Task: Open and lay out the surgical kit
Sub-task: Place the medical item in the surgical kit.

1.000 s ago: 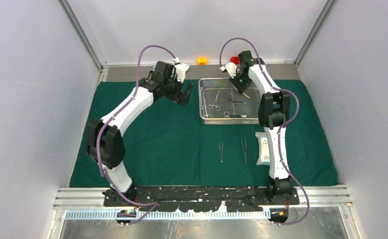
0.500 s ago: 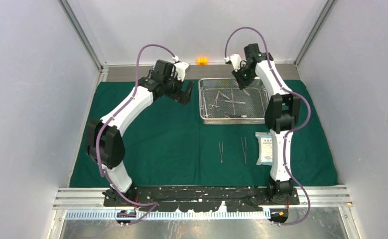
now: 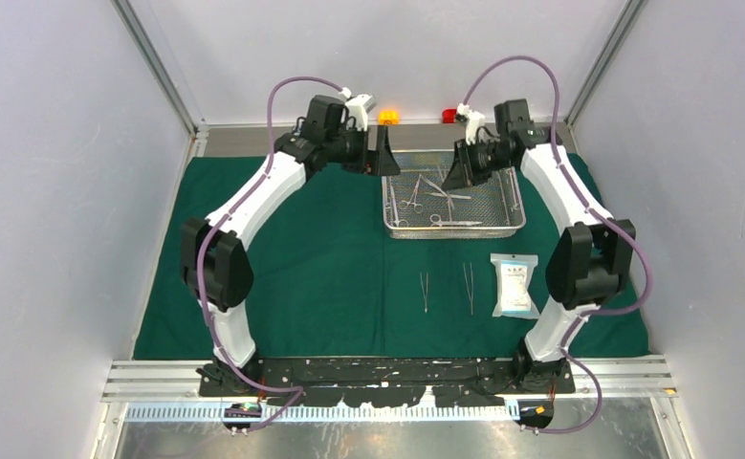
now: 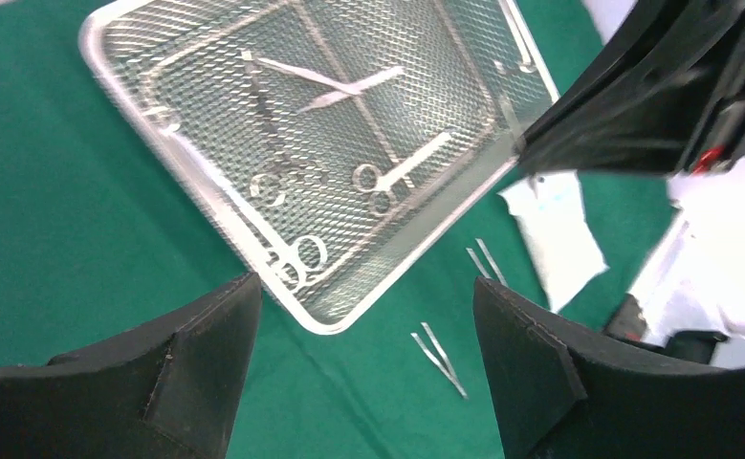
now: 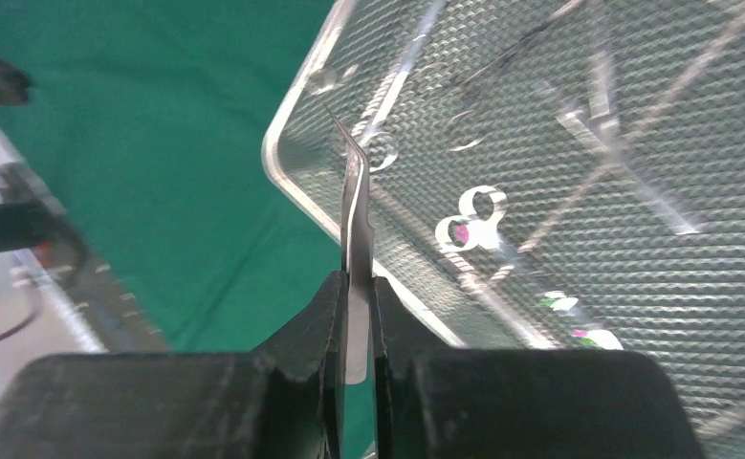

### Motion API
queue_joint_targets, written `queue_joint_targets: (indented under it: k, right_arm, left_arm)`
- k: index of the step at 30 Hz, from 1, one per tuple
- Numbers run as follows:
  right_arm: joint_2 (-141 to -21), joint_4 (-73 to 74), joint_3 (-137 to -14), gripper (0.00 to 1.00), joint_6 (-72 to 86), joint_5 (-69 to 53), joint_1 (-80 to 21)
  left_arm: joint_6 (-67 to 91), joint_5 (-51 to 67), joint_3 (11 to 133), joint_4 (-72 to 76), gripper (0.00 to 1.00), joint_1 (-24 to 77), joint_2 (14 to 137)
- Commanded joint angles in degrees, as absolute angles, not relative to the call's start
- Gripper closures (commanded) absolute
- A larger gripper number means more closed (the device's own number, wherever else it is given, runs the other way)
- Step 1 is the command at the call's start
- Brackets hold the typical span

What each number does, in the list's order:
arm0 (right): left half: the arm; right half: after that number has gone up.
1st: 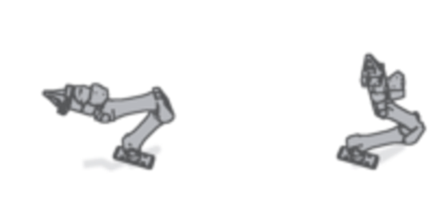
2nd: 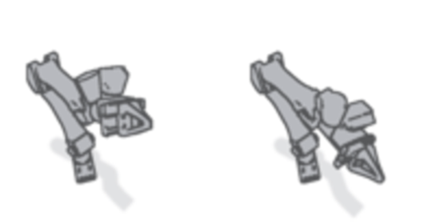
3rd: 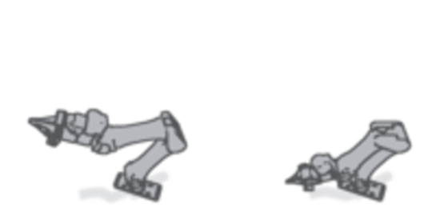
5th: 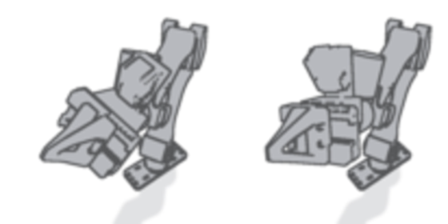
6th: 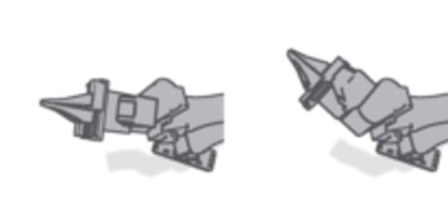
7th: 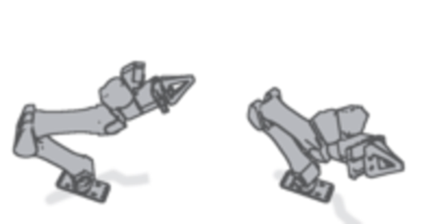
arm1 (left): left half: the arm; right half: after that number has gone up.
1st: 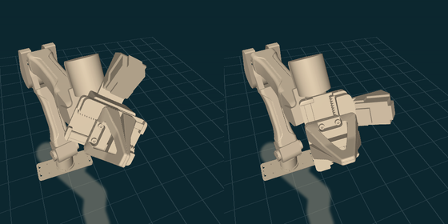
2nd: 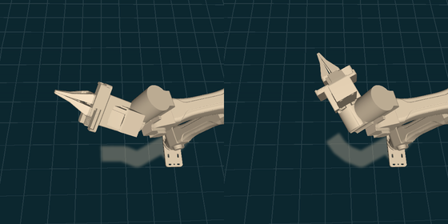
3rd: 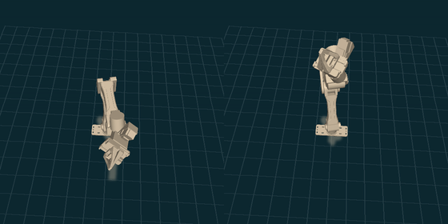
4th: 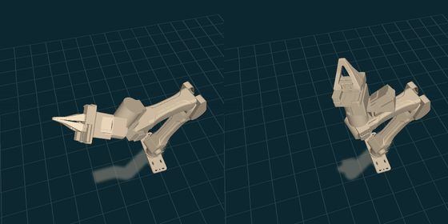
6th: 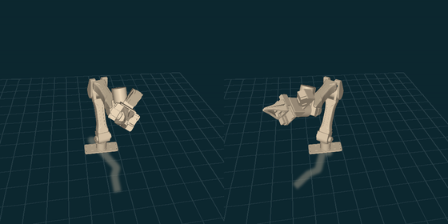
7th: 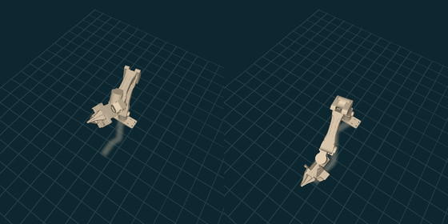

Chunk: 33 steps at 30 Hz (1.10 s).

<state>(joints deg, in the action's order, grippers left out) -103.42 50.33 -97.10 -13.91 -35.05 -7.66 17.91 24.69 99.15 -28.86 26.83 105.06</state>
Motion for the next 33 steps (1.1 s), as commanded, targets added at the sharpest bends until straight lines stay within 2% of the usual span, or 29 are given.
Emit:
queue_joint_targets:
  k: [1, 8, 13, 19, 33]
  right_arm:
    - [-95.5, 37.0, -84.9, 0.99, 2.9, -50.2, -7.6]
    - [-85.5, 21.6, -67.3, 0.99, 14.2, -53.5, -8.2]
    - [-83.2, 19.3, -61.5, 0.99, 15.7, -51.6, -9.1]
    - [-82.2, 16.2, -58.4, 1.00, 18.1, -49.2, -9.2]
    - [-81.1, 15.5, -56.9, 0.99, 18.8, -46.2, -9.2]
  left_arm:
    - [26.3, 35.7, 99.9, -20.8, 0.18, 28.5, 107.0]
    - [27.1, 38.5, 97.0, -16.8, 0.23, 30.4, 107.7]
    - [26.4, 29.0, 99.3, -24.8, 0.27, 34.4, 108.9]
    - [30.6, 23.8, 103.1, -30.5, 0.37, 37.2, 111.8]
    - [32.3, 16.4, 110.0, -37.6, 0.52, 40.0, 116.0]
